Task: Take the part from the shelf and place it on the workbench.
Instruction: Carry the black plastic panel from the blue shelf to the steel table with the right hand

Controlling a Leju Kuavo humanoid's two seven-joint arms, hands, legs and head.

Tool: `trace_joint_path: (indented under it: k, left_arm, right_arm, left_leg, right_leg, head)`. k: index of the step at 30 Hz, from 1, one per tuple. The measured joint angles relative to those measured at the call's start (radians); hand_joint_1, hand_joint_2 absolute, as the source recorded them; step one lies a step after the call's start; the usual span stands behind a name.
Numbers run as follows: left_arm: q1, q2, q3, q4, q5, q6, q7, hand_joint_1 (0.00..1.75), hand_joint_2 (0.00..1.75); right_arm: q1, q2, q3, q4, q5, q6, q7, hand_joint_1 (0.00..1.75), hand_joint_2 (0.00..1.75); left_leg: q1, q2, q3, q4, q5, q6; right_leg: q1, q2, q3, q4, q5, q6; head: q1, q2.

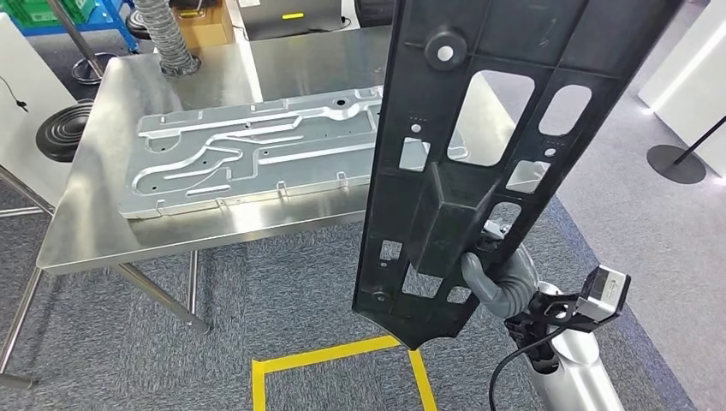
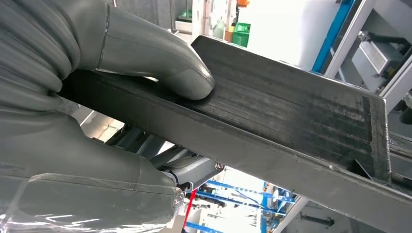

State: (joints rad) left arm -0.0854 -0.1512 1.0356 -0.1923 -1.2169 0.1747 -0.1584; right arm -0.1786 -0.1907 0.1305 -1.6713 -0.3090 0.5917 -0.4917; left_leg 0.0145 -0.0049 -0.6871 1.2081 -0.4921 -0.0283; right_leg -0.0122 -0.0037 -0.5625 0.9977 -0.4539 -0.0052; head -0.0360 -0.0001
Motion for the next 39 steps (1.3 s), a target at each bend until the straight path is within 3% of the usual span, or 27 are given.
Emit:
trace_joint_path:
  k: [1,3,6,8,10,12,13,14,15,16,18,20,23,25,27,28,29,30,32,33,35,37,39]
  left_arm:
    - [0.0,0.0,0.0,0.0,0.0,0.0,0.0,0.0,1.75]
    - [-0.002,0.001,0.0,0.0,0.0,-0.001,0.0,0.0,1.75]
    - [-0.001,0.001,0.0,0.0,-0.001,-0.002,0.0,0.0,1.75]
    - [-0.002,0.001,0.001,0.0,-0.001,-0.002,0.0,0.0,1.75]
    - [-0.004,0.002,0.001,0.0,-0.001,-0.002,0.0,0.0,1.75]
    - [-0.004,0.002,0.001,0.0,-0.001,-0.002,0.0,0.0,1.75]
    - [-0.003,0.002,0.001,0.0,-0.001,-0.002,0.0,0.0,1.75]
    - [-0.003,0.002,0.001,0.0,-0.001,-0.002,0.0,0.0,1.75]
    - [-0.003,0.002,0.001,0.0,-0.001,-0.002,0.0,0.0,1.75]
    - [-0.003,0.002,0.001,0.0,-0.001,-0.002,0.0,0.0,1.75]
    - [-0.004,0.0,0.002,0.0,-0.002,-0.002,0.0,0.0,1.75]
    - [-0.004,-0.001,0.002,0.001,-0.002,-0.002,0.0,0.0,1.75]
    - [-0.004,0.0,0.002,0.0,-0.002,-0.002,0.0,0.0,1.75]
    - [-0.004,0.001,0.002,0.0,-0.002,-0.002,-0.001,0.0,1.75]
    - [-0.003,0.002,0.002,0.0,-0.002,-0.002,0.0,0.0,1.75]
    - [-0.003,0.002,0.002,0.0,-0.002,-0.002,0.0,0.0,1.75]
    - [-0.002,0.003,0.002,0.0,-0.002,-0.002,0.0,0.0,1.75]
    - [-0.002,0.004,0.002,0.0,-0.002,-0.002,0.0,0.0,1.75]
    - [-0.002,0.006,0.002,0.0,-0.002,-0.002,0.0,0.0,1.75]
    - [-0.003,0.006,0.002,0.0,-0.002,-0.002,0.0,0.0,1.75]
    - [-0.004,0.006,0.002,0.0,-0.002,-0.002,0.001,0.0,1.75]
    - [-0.002,0.006,0.002,0.0,-0.002,-0.002,0.002,0.0,1.75]
    - [-0.003,0.007,0.002,0.0,-0.002,-0.002,0.001,0.0,1.75]
  right_arm:
    - [0.0,0.0,0.0,0.001,0.0,0.0,0.0,1.69,1.75]
    - [-0.003,0.0,0.0,0.002,0.0,0.0,0.0,1.69,1.75]
    - [-0.006,0.0,0.001,0.002,0.0,-0.001,0.0,1.69,1.75]
    - [-0.007,0.0,0.001,0.002,0.0,-0.002,0.0,1.69,1.75]
    - [-0.008,0.0,0.001,0.002,0.0,-0.003,0.0,1.69,1.75]
    - [-0.008,0.0,0.001,0.003,0.001,-0.003,0.001,1.69,1.75]
    - [-0.008,0.0,0.002,0.005,0.001,-0.004,0.001,1.69,1.75]
    - [-0.008,0.0,0.002,0.006,0.001,-0.004,0.002,1.69,1.75]
    - [-0.008,0.0,0.002,0.007,0.002,-0.004,0.002,1.69,1.75]
    - [-0.01,0.0,0.002,0.008,0.002,-0.004,0.003,1.69,1.75]
    - [-0.013,0.0,0.002,0.008,0.002,-0.004,0.003,1.69,1.75]
    - [-0.016,0.0,0.002,0.008,0.001,-0.004,0.003,1.69,1.75]
    - [-0.017,0.001,0.002,0.008,0.001,-0.005,0.004,1.69,1.75]
    - [-0.017,0.002,0.003,0.008,0.001,-0.005,0.003,1.69,1.75]
    - [-0.017,0.005,0.003,0.008,0.001,-0.006,0.004,1.69,1.75]
    - [-0.016,0.007,0.004,0.008,0.001,-0.007,0.004,1.69,1.75]
    - [-0.015,0.008,0.004,0.009,0.001,-0.007,0.004,1.69,1.75]
    - [-0.014,0.009,0.005,0.009,0.001,-0.008,0.004,1.69,1.75]
    - [-0.014,0.01,0.006,0.009,0.001,-0.011,0.004,1.69,1.75]
    - [-0.015,0.011,0.006,0.009,0.001,-0.011,0.004,1.69,1.75]
    - [-0.016,0.011,0.007,0.009,0.001,-0.012,0.005,1.69,1.75]
    - [-0.018,0.012,0.008,0.009,0.001,-0.012,0.005,1.69,1.75]
    - [-0.019,0.012,0.009,0.009,0.001,-0.011,0.005,1.69,1.75]
  left_leg:
    - [0.002,0.001,0.033,-0.073,0.035,-0.001]
    - [0.001,0.001,0.08,-0.173,0.068,0.006]
    - [-0.004,-0.002,0.086,-0.189,0.064,0.03]
    - [-0.003,-0.002,0.089,-0.194,0.065,0.043]
    - [-0.003,-0.002,0.092,-0.198,0.065,0.053]
    - [-0.007,-0.002,0.092,-0.196,0.063,0.058]
    - [-0.01,-0.002,0.093,-0.195,0.061,0.059]
    - [-0.013,-0.002,0.094,-0.195,0.059,0.061]
    - [-0.016,-0.004,0.097,-0.194,0.057,0.062]
    - [-0.018,-0.005,0.101,-0.194,0.055,0.062]
    - [-0.023,-0.007,0.105,-0.193,0.05,0.058]
    - [-0.024,-0.006,0.106,-0.194,0.048,0.051]
    - [-0.022,-0.003,0.104,-0.181,0.035,0.035]
    - [-0.018,-0.002,0.068,-0.096,-0.014,0.023]
    - [-0.011,-0.002,0.003,0.036,-0.074,0.012]
    - [-0.008,-0.001,-0.021,0.081,-0.086,0.008]
    - [-0.005,-0.001,-0.029,0.092,-0.079,0.004]
    - [-0.002,-0.001,-0.018,0.063,-0.053,0.001]
    - [0.004,0.0,0.042,-0.068,0.018,-0.003]
    - [0.004,0.0,0.07,-0.129,0.04,-0.001]
    - [0.003,-0.002,0.093,-0.179,0.047,0.012]
    - [0.001,-0.003,0.092,-0.181,0.048,0.029]
    - [0.003,-0.003,0.093,-0.184,0.05,0.041]
  right_leg:
    - [-0.002,0.0,0.005,0.002,-0.005,0.004]
    - [0.0,0.002,0.009,0.006,-0.013,0.015]
    - [0.002,0.003,0.008,0.004,-0.016,0.032]
    - [-0.001,0.002,0.0,0.027,-0.034,0.042]
    - [-0.002,0.002,-0.047,0.125,-0.086,0.047]
    - [-0.002,0.002,-0.124,0.268,-0.14,0.048]
    - [-0.002,0.002,-0.149,0.308,-0.145,0.047]
    - [-0.001,0.002,-0.156,0.309,-0.128,0.043]
    - [0.001,0.003,-0.14,0.264,-0.092,0.037]
    - [0.004,0.003,-0.107,0.188,-0.047,0.028]
    - [0.012,0.001,-0.049,0.058,0.005,0.013]
    - [0.019,-0.001,-0.034,0.02,0.011,0.005]
    - [0.013,-0.001,-0.025,0.003,0.018,-0.004]
    - [0.007,-0.003,-0.016,-0.008,0.021,-0.009]
    - [0.006,-0.004,-0.014,-0.008,0.019,-0.011]
    - [0.005,-0.003,-0.014,-0.007,0.017,-0.011]
    - [0.004,-0.003,-0.013,-0.005,0.015,-0.009]
    - [0.003,-0.002,-0.012,-0.003,0.012,-0.006]
    - [-0.001,-0.001,-0.008,0.005,0.003,0.004]
    - [0.0,-0.001,-0.008,0.011,-0.002,0.01]
    - [0.004,0.0,-0.012,0.017,-0.006,0.021]
    - [0.004,0.001,-0.013,0.017,-0.007,0.03]
    - [0.0,0.001,-0.024,0.045,-0.028,0.038]
  head:
    - [0.0,0.0]
    - [0.0,0.0]
    - [0.0,0.0]
    - [0.0,0.0]
    - [0.0,0.0]
    - [0.0,0.0]
    - [0.0,0.0]
    - [0.0,0.0]
    - [0.0,0.0]
    - [0.0,0.0]
    - [0.0,0.0]
    - [0.0,0.0]
    - [0.0,0.0]
    - [0.0,0.0]
    - [0.0,0.0]
    - [0.0,0.0]
    - [0.0,0.0]
    - [0.0,0.0]
    - [0.0,0.0]
    - [0.0,0.0]
    - [0.0,0.0]
    - [0.0,0.0]
    - [0.0,0.0]
